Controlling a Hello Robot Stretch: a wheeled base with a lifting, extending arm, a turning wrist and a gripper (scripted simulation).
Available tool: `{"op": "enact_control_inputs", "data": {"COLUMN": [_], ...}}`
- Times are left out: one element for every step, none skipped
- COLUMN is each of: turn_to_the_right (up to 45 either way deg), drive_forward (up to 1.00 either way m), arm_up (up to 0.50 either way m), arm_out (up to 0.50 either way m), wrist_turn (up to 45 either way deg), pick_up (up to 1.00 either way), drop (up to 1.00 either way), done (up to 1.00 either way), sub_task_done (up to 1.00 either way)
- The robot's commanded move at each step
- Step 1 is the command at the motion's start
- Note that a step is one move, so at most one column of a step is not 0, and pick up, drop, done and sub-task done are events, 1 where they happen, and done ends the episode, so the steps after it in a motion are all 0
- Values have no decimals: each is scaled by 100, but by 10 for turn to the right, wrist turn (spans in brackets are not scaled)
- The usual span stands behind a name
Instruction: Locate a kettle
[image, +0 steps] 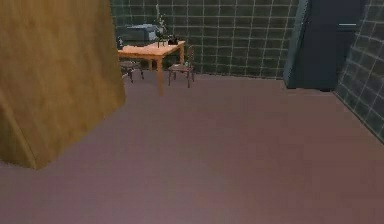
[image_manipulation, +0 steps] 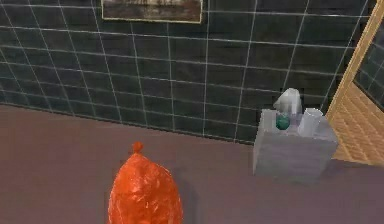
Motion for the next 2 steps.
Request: {"op": "enact_control_inputs", "data": {"turn_to_the_right": [0, 0], "drive_forward": [100, 100], "arm_up": [0, 0], "arm_out": [0, 0], "wrist_turn": [0, 0], "pick_up": [0, 0], "drop": [0, 0], "done": [0, 0], "sub_task_done": [0, 0]}}
